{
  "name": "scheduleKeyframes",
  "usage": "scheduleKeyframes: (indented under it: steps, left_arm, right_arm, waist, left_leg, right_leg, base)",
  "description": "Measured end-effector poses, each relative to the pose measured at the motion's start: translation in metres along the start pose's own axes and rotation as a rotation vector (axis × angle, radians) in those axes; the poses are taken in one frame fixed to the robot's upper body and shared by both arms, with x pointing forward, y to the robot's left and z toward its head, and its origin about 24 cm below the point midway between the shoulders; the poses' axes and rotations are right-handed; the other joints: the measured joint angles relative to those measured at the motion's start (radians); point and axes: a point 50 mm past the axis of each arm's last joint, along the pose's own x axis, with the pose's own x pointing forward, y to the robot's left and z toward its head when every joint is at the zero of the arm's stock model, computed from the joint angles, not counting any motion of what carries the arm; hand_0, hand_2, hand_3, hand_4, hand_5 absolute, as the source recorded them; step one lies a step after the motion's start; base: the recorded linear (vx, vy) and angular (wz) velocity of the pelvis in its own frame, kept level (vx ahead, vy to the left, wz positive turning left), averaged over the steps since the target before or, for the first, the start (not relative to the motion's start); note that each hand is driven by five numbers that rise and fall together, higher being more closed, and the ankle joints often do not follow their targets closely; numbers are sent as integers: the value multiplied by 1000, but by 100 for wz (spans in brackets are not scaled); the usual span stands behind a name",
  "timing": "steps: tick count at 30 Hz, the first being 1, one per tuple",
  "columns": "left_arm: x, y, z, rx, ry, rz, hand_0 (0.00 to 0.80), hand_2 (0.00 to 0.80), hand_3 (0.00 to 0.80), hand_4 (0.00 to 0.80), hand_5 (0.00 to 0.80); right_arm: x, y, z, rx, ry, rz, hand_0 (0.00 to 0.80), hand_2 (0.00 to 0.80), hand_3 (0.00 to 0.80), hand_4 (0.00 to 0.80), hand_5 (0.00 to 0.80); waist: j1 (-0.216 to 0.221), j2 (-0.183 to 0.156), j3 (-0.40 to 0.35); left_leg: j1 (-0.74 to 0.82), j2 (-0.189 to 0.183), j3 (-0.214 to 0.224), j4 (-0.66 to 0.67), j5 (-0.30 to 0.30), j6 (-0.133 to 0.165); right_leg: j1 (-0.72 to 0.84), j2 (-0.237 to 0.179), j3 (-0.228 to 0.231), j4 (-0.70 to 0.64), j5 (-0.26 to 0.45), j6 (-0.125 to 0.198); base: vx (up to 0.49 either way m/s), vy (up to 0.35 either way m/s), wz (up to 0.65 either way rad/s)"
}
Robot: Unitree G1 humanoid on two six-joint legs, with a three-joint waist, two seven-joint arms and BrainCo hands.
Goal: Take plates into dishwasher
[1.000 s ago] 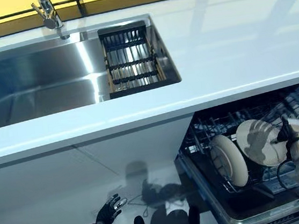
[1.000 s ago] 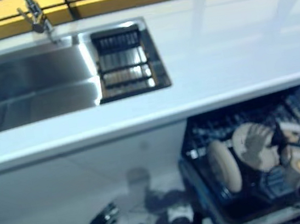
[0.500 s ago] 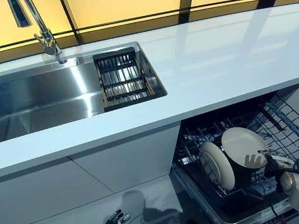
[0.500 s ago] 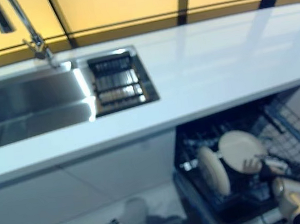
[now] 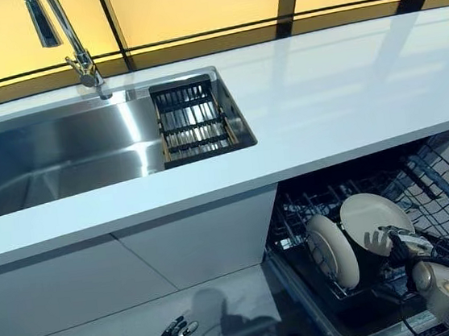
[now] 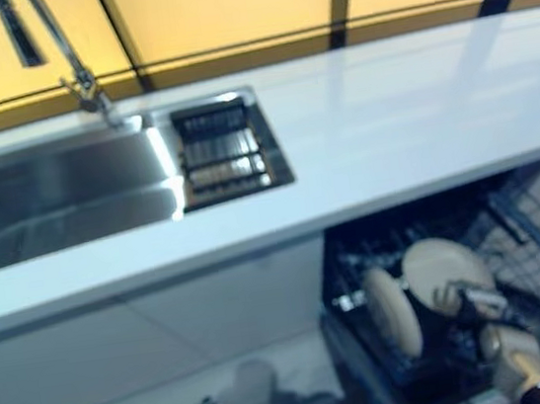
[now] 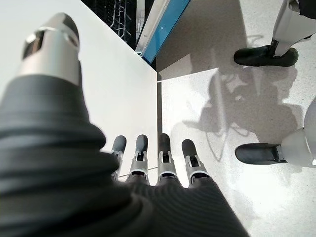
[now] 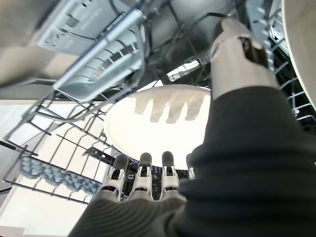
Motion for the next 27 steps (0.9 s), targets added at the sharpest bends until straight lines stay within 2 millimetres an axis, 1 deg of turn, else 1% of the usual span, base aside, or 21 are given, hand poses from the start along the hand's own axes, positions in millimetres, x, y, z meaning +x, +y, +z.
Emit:
scheduleKeyframes:
  steps: [2,6,9,12,15,17,21,23,27]
  left_arm:
    - [0,0,0,0,1,0,0,0,0,0,0]
    - [0,0,0,0,0,-1,0,0,0,0,0]
    - [1,-1,1,1,-3,-2,0,0,0,0,0]
    - [1,-1,2,3,-4,-4,0,0,0,0,0]
    - [2,-2,4,3,-8,-7,0,0,0,0,0]
    - [5,-4,10,9,-22,-17,0,0,0,0,0]
    - [6,-5,13,10,-31,-21,0,0,0,0,0]
    - [7,-7,12,15,-26,-31,0,0,0,0,0]
    - [8,-10,12,24,-23,-46,0,0,0,0,0]
  right_arm:
    - [1,-1,3,7,-5,-6,0,0,0,0,0]
    - [2,5,9,-3,-9,11,0,0,0,0,0]
    - [4,8,8,-4,9,16,0,0,0,0,0]
    - [7,4,7,-5,36,3,0,0,0,0,0]
    - [11,3,6,-26,61,2,0,0,0,0,0]
    - [14,1,3,-30,86,-1,0,0,0,0,0]
    - [20,-5,2,-39,122,-26,0,0,0,0,0]
    - [23,-8,0,-47,138,-46,0,0,0,0,0]
    - [26,-6,1,-41,164,-54,0,0,0,0,0]
  waist:
    - [0,0,0]
    - [2,0,0]
    - [6,1,0]
    - [6,4,0]
    - [15,16,5]
    - [24,35,11]
    - [26,70,30]
    - [26,75,33]
    - [30,76,34]
  left_leg:
    - [-1,0,-1,0,0,0]
    - [-3,0,-2,0,0,0]
    - [-9,0,-4,0,0,0]
    - [-22,0,-7,0,8,-1]
    - [-23,0,-8,0,8,-1]
    - [-34,0,-11,0,9,-1]
    - [-51,-1,-26,0,17,-3]
    - [-53,-1,-26,0,18,-3]
    - [-54,-1,-28,0,18,-3]
  right_leg:
    - [-1,0,0,0,0,0]
    - [-2,0,-1,0,-1,-1]
    - [-6,0,-2,-1,-1,-2]
    - [-18,0,-3,0,0,-3]
    - [-18,0,-5,-2,0,-3]
    - [-28,0,-8,-3,0,-3]
    - [-36,0,-23,-1,1,-4]
    - [-36,0,-25,-2,1,-4]
    - [-36,0,-27,-3,0,-4]
  base:
    - [0,0,0]
    - [0,0,0]
    - [-6,-10,0]
    - [0,0,0]
    - [-60,-6,1]
    - [-57,8,4]
    - [-56,12,12]
    - [-16,6,2]
    - [0,0,0]
